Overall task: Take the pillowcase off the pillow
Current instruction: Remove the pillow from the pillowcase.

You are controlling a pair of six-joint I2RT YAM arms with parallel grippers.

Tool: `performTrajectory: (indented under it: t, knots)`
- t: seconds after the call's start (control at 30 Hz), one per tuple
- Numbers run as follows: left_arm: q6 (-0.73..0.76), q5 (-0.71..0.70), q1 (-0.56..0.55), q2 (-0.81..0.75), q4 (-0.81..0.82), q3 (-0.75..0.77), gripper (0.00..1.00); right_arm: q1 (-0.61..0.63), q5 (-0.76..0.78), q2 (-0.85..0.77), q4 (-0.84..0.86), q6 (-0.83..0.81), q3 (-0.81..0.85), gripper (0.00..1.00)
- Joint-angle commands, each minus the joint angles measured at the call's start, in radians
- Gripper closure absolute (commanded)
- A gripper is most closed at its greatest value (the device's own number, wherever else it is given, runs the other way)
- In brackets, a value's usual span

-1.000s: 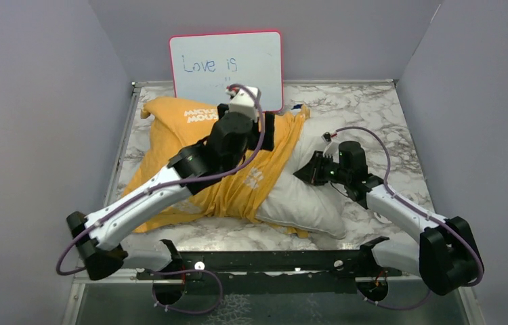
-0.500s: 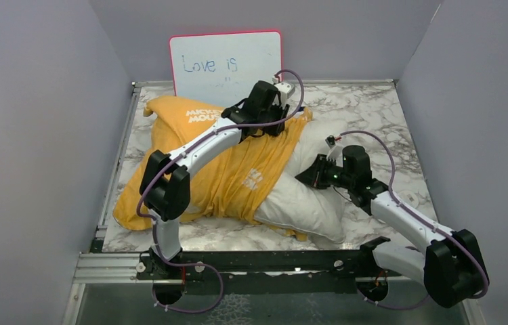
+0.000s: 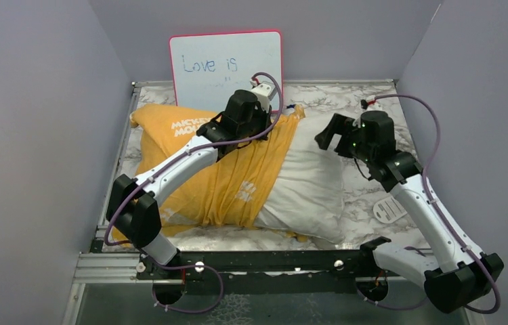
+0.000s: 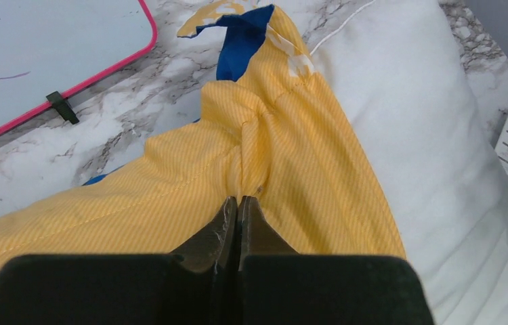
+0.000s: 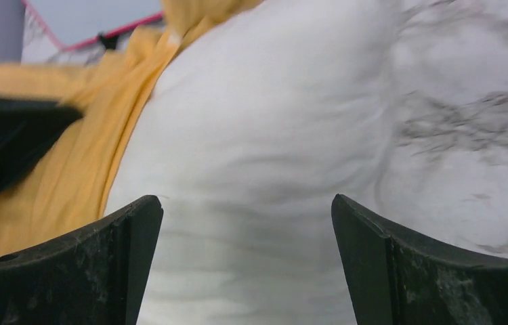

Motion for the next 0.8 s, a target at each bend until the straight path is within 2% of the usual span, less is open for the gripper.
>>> performTrajectory:
  t: [0.0,0.13,0.23,0.3,0.37,0.43,0.53,0.57,0.6,0.63,0.67,0.77]
  knots:
    - [-0.053,-0.015,-0.006,-0.113,0.06,-0.05,1.0,-0.128,0.174,0.054,-0.137,0.02,0.086,0.0]
    - [-0.063,0.02,-0.007,-0.146,0.08,-0.067,1.0,-0.297,-0.165,0.155,-0.068,0.022,0.083,0.0]
    - [-0.073,0.031,-0.005,-0.16,0.087,-0.079,1.0,-0.307,-0.446,0.232,0.041,0.005,0.058,0.0]
    - [-0.081,0.038,-0.006,-0.168,0.1,-0.093,1.0,-0.307,-0.602,0.283,0.107,0.016,0.033,0.06]
    - [-0.085,0.048,-0.006,-0.171,0.103,-0.098,1.0,-0.306,-0.694,0.304,0.186,0.027,0.006,0.27]
    - [-0.085,0.053,-0.005,-0.177,0.103,-0.101,1.0,-0.307,-0.673,0.307,0.198,0.032,0.007,0.54]
    - [-0.061,0.05,-0.006,-0.177,0.089,-0.09,1.0,-0.307,-0.654,0.282,0.212,-0.031,0.015,0.87]
    - [-0.05,0.05,-0.007,-0.17,0.077,-0.075,0.91,-0.307,-0.679,0.269,0.224,-0.055,0.012,0.95]
    - [-0.036,0.057,-0.006,-0.158,0.059,-0.054,0.77,-0.307,-0.71,0.259,0.235,-0.075,0.008,0.99]
    - [-0.021,0.07,-0.006,-0.14,0.039,-0.026,0.61,-0.307,-0.743,0.25,0.241,-0.092,0.003,1.0]
    - [-0.008,0.096,-0.006,-0.12,0.02,0.018,0.5,-0.306,-0.77,0.241,0.247,-0.106,-0.002,1.0]
    - [0.033,0.197,-0.006,-0.032,-0.041,0.139,0.31,-0.307,-0.834,0.213,0.273,-0.126,-0.029,1.0]
